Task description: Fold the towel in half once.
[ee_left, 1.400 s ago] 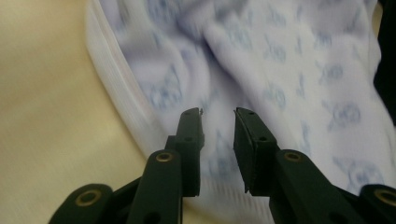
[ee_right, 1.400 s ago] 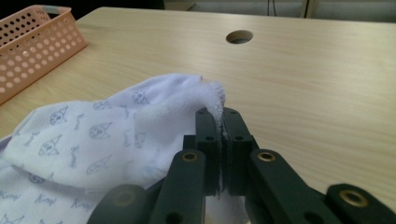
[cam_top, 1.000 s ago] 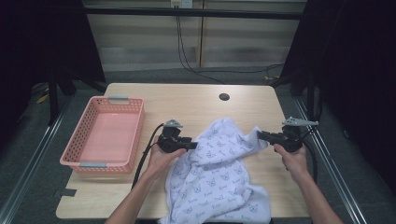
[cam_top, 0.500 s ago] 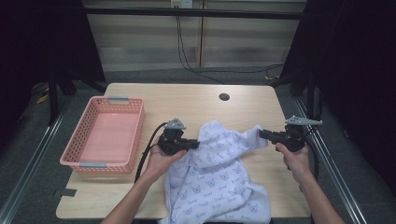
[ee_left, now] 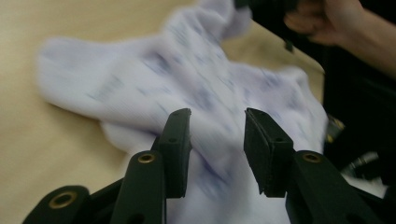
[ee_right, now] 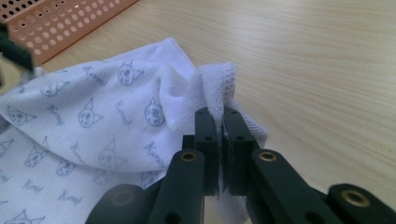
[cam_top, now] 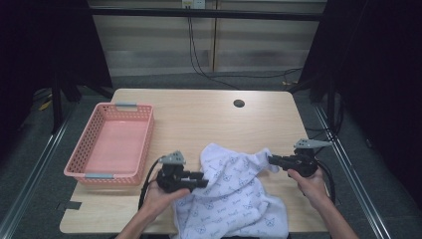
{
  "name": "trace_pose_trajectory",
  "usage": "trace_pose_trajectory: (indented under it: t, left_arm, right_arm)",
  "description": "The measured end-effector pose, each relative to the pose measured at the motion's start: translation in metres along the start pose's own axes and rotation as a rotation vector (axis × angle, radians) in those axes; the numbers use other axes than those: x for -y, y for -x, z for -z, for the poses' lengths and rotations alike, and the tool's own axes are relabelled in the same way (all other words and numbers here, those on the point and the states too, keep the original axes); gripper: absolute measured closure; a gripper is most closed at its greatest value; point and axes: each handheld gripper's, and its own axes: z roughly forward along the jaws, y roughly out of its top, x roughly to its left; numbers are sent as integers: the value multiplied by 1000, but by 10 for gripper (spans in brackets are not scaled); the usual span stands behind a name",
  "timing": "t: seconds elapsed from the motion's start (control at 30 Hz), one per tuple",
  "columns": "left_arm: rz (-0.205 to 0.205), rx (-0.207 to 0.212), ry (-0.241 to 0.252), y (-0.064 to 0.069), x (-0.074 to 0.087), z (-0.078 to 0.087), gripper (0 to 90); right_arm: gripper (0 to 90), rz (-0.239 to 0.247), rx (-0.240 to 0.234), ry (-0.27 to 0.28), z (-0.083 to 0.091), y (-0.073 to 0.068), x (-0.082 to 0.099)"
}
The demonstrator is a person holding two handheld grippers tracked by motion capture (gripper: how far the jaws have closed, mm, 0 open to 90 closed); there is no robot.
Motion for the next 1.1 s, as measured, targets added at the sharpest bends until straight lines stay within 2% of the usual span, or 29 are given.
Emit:
trace_pose_trajectory:
  t: [0.03,0.1,0.13,0.17,0.2,0.23,0.33,0.37,0.4,0.47,0.57,0.6,0.63,0.67,0.7,0.73,0.77,0.8,0.9,0.97,1.03,1.1]
  left_arm:
    - [-11,-27,-3,-7,-6,-4,662]
    - [57,-76,0,-24,-15,-15,680]
    - [70,-81,-11,-31,-18,-23,707]
    - [59,-104,-15,-38,-20,-30,717]
    - [65,-128,-30,-45,-21,-37,720]
    - [85,-122,-45,-53,-22,-43,710]
    - [128,-162,-67,-70,-19,-57,670]
    - [143,-182,-80,-72,-18,-61,647]
    - [146,-181,-96,-74,-17,-64,606]
    - [124,-206,-125,-72,-15,-71,552]
    - [118,-225,-135,-71,-13,-78,550]
    - [120,-212,-135,-71,-13,-78,579]
    - [109,-196,-149,-71,-12,-79,666]
    - [87,-197,-159,-69,-12,-78,771]
    - [82,-177,-154,-68,-12,-77,851]
    - [80,-176,-132,-66,-13,-74,866]
    - [83,-176,-99,-64,-15,-69,870]
    - [88,-156,-72,-62,-18,-62,873]
    - [75,-153,29,-55,-34,-34,873]
    - [54,-170,85,-49,-45,-13,873]
    - [17,-196,120,-44,-55,5,873]
    - [1,-217,153,-39,-65,21,873]
  right_arm:
    - [866,2,-3,1,-1,0,0]
    - [866,-1,-3,5,-1,2,-1]
    - [866,-1,-2,5,-2,3,-1]
    - [866,-5,2,4,-2,4,-1]
    - [865,-9,6,4,-2,5,0]
    - [866,-10,4,6,-1,7,0]
    - [866,-17,6,11,0,10,1]
    - [866,-15,8,10,0,10,1]
    - [866,-16,6,11,0,10,1]
    - [865,-13,2,9,-2,11,1]
    - [865,-9,1,1,-4,10,1]
    - [864,-9,1,0,-4,10,1]
    - [864,-7,-1,3,-4,10,1]
    - [864,-9,-1,1,-3,9,1]
    - [864,-6,-2,2,-2,8,1]
    - [864,-5,-3,6,-1,8,1]
    - [864,-7,-4,10,1,8,1]
    - [864,-6,-3,12,4,7,0]
    - [864,-1,5,29,14,7,-3]
    - [864,-4,12,49,22,8,-7]
    - [864,2,23,75,30,9,-13]
    - [864,8,30,101,39,9,-23]
